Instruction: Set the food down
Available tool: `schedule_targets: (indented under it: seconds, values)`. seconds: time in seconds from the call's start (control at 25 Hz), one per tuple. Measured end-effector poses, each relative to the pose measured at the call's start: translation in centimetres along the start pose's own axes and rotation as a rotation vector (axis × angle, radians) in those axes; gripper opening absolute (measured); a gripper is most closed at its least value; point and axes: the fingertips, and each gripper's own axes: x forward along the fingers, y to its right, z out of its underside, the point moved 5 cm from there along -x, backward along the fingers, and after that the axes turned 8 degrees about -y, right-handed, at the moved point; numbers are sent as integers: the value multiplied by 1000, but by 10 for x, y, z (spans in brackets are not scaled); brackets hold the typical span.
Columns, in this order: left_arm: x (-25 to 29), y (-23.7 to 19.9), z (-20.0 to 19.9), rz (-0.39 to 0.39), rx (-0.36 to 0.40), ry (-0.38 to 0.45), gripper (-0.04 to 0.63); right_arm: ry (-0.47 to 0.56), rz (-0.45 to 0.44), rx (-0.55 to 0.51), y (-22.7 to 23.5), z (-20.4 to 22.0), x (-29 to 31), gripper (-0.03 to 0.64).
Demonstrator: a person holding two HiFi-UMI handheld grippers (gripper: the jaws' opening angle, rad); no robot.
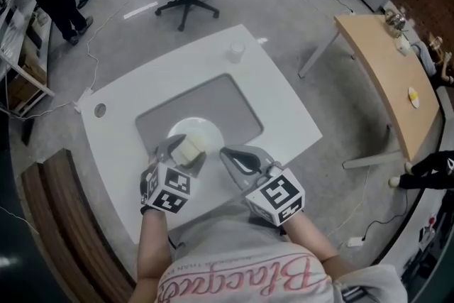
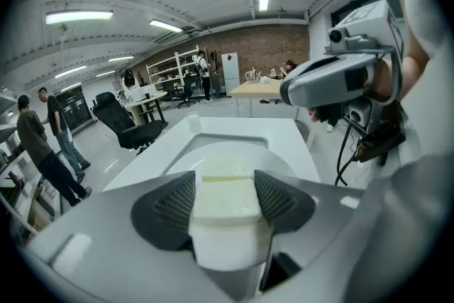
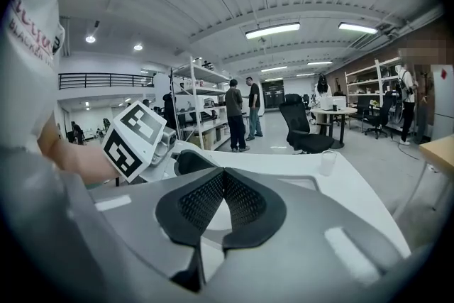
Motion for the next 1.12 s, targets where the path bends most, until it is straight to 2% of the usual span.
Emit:
schedule_targets:
  seconds: [0.4,0.48,0.52,0.56,0.6,0.64,0.84,1.12]
  values:
    - [58,-19,21,-8,-54,-52,261,-55,-58,-4,28,-4,26,2]
    - [66,-21,24,-15,-69,-37,261,-63,-63,-4,33,-3,30,2]
    - [67,-24,23,-32,-87,-8,238,-65,-66,-1,35,-3,32,2]
    - [66,-28,20,-62,-114,29,175,-65,-69,2,37,-4,34,2]
    - [64,-34,17,-98,-141,62,64,-63,-73,4,38,-5,35,2]
    - [64,-38,16,-127,-156,78,1,-61,-80,3,39,-6,36,2]
    - [67,-43,22,-156,-129,40,5,-70,-111,-13,36,-5,39,2]
    - [48,-43,19,-167,-132,80,-2,-61,-108,-13,31,-3,40,2]
